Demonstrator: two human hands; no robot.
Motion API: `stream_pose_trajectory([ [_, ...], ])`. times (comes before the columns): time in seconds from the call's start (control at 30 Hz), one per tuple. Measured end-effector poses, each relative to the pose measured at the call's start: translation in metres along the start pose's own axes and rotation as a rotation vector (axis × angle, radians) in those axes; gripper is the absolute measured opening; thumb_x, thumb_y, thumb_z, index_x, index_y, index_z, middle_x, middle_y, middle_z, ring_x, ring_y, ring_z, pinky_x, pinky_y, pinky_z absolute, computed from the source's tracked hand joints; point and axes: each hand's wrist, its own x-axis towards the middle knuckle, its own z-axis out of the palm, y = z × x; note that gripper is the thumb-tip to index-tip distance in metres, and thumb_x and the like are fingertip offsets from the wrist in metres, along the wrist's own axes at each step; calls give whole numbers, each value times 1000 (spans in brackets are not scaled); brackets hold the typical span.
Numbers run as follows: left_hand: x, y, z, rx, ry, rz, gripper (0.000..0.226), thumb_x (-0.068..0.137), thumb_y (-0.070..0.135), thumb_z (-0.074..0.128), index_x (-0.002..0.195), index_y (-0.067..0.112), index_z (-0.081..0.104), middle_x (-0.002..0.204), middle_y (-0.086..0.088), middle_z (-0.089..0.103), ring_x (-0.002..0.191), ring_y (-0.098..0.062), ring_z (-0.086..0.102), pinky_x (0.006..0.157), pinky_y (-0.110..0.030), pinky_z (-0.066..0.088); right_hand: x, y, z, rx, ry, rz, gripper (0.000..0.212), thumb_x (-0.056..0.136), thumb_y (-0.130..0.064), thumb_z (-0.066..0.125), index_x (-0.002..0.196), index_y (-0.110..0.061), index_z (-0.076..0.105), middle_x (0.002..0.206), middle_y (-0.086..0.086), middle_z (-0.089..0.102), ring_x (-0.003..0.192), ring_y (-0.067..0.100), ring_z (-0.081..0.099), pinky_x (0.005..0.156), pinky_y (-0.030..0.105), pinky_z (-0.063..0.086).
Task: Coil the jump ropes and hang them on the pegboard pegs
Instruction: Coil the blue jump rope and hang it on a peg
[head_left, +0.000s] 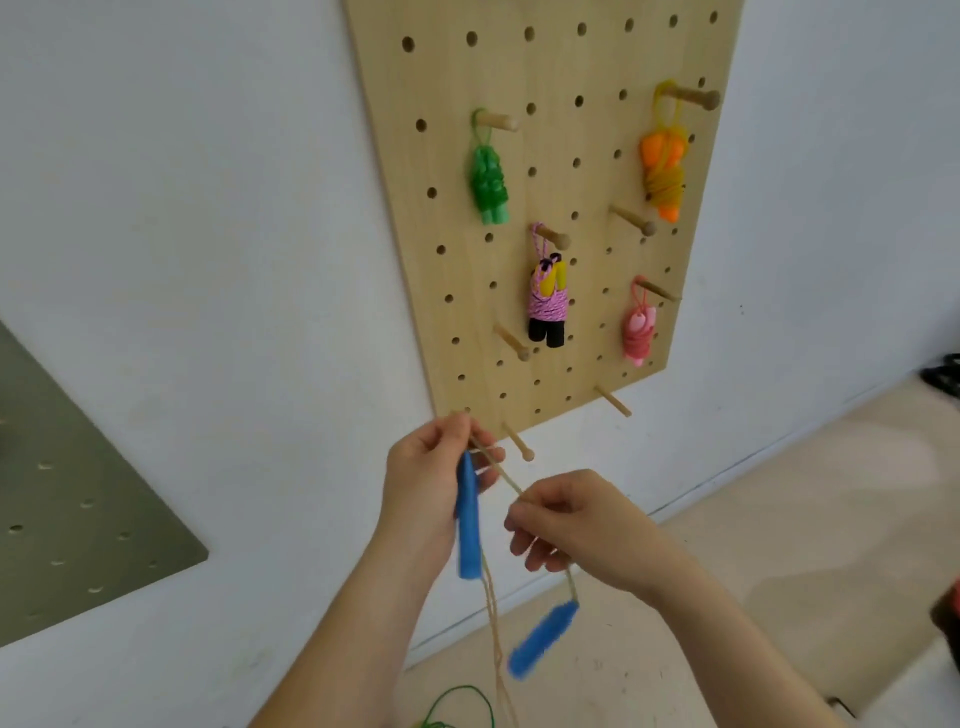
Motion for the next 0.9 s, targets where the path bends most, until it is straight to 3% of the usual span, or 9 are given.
stream_pose_trajectory([
  [0.13,42,14,-7,-98,50,24,26,96,19,55,76,7,65,71,-7,61,61,-14,54,51,-25,46,-5,31,-14,179,-118,100,27,97,-24,55,80,-5,66,73,13,67,73,20,67,70,25,50],
  [0.27,77,16,-5,-96,0,-14,23,95,18,59,82,1,67,73,-9,62,58,-13,52,50,-24,46,5,31,-9,821,17,171,28,99,-23,46,80,-5,57,73,18,59,84,39,67,69,38,54],
  [0.33,93,14,-7,145,-46,29,26,93,21,61,79,1,71,72,-12,68,56,-15,57,53,-27,51,18,19,-6,931,142,171,27,102,-22,43,83,-6,54,71,17,58,75,37,67,64,38,54],
  [0.4,102,13,-12,509,-108,78,31,90,26,62,68,7,72,66,-10,71,54,-17,62,60,-31,56,33,4,-5,946,293,164,23,101,-24,48,87,-6,52,67,12,55,64,29,64,60,34,52],
  [0.43,103,13,-13,559,-141,69,32,90,26,61,67,7,72,65,-9,71,56,-18,64,63,-33,57,41,-4,-5,951,356,165,22,100,-25,51,88,-6,52,67,10,55,61,25,62,60,32,51],
  [0.57,89,17,-6,83,-311,-180,26,94,24,57,82,7,72,78,-6,71,76,-18,63,73,-32,53,66,-35,4,887,498,173,24,98,-22,55,89,-2,65,76,10,61,71,21,65,64,32,57],
  [0.67,84,15,-2,26,-347,-128,22,92,25,60,84,11,76,67,4,64,67,-10,53,68,-25,46,79,-50,18,720,540,112,34,99,-17,51,78,-15,77,82,11,67,75,21,63,74,37,55],
  [0.73,86,15,-4,46,-301,-68,18,89,24,65,84,10,77,59,5,58,58,-8,49,62,-22,47,81,-55,25,627,526,78,37,100,-16,47,77,-21,77,85,11,70,76,20,63,79,38,53],
  [0.9,101,19,-20,61,-261,-49,15,86,20,70,80,7,75,61,-4,55,54,-12,50,57,-22,49,81,-59,26,477,253,-1,39,99,-5,42,99,-33,69,94,1,71,89,11,66,90,32,53],
])
